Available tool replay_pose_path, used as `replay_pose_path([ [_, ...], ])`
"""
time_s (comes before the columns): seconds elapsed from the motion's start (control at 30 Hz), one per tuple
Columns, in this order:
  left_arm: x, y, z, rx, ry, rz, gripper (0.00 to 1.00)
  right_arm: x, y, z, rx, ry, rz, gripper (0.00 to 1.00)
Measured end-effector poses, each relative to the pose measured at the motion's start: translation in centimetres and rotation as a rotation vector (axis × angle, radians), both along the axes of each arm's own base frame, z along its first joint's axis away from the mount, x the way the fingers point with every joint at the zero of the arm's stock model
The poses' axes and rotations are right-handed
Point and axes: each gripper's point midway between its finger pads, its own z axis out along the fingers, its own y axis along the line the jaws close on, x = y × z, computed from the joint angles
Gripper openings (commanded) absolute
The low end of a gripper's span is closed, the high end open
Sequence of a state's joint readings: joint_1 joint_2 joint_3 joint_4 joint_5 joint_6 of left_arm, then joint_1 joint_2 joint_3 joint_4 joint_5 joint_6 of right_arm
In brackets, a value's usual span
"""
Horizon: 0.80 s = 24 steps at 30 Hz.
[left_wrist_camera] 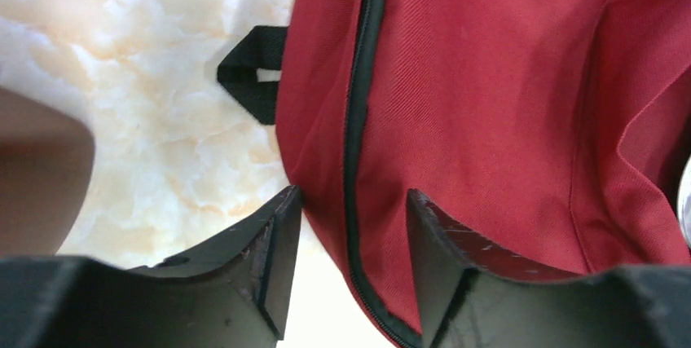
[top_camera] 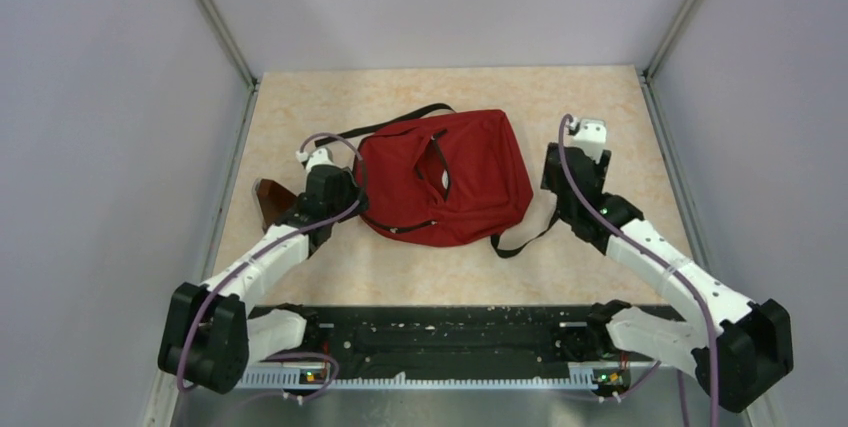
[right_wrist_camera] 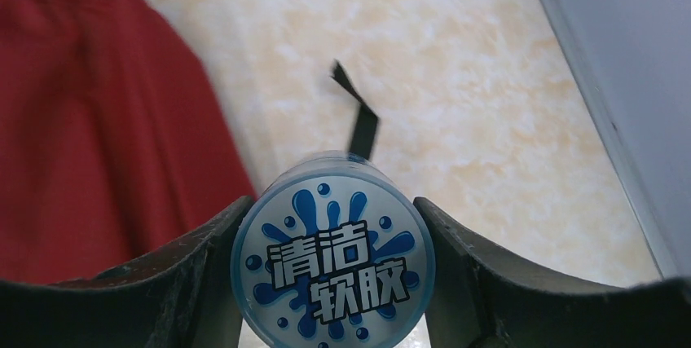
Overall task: Pack the student bag
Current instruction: Pick up the stationery from the center of the board.
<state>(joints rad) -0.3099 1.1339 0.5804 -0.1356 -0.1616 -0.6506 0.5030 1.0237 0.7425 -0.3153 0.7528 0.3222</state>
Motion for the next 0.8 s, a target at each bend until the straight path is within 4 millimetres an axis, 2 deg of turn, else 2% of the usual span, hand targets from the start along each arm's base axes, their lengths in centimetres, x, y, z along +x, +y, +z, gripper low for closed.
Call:
replay_pose_path([
  [0.07,0.5,-0.5,0.0,-0.016,-0.014,-0.016,0.22,0.5,2.2,1.8,0.017,-0.023,0.075,0.09],
  [0.13,1.1,-1.0,-0.1,-0.026,-0.028,-0.038,0.02,0.8,5.2,3.5,0.019,-0.041,0.173,0.09],
  [0.23,1.4,-2.0,-0.3,-0.037,-0.034,-0.101,0.0,0.5,10.8,5.3,0.011,-0.057,0.355,0.1],
  [0.33,1.4,-2.9,0.0,-0.063,-0.054,-0.158,0.0,-0.8,17.1,6.5,-0.007,-0.068,0.57,0.1],
  [0.47,0.6,-3.4,0.4,-0.087,-0.077,-0.2,0.0,-2.5,24.3,7.0,-0.021,-0.064,0.805,0.11],
  [0.57,0.0,-3.5,1.2,-0.102,-0.105,-0.212,0.0,-2.7,28.5,6.3,-0.022,-0.035,0.928,0.1],
  [0.7,-0.4,-3.5,1.7,-0.111,-0.123,-0.22,0.0,-1.7,32.0,4.3,-0.041,0.019,0.988,0.09],
  [0.8,-0.6,-3.5,1.9,-0.115,-0.129,-0.223,0.0,-0.4,33.6,1.8,-0.095,0.071,0.99,0.06],
])
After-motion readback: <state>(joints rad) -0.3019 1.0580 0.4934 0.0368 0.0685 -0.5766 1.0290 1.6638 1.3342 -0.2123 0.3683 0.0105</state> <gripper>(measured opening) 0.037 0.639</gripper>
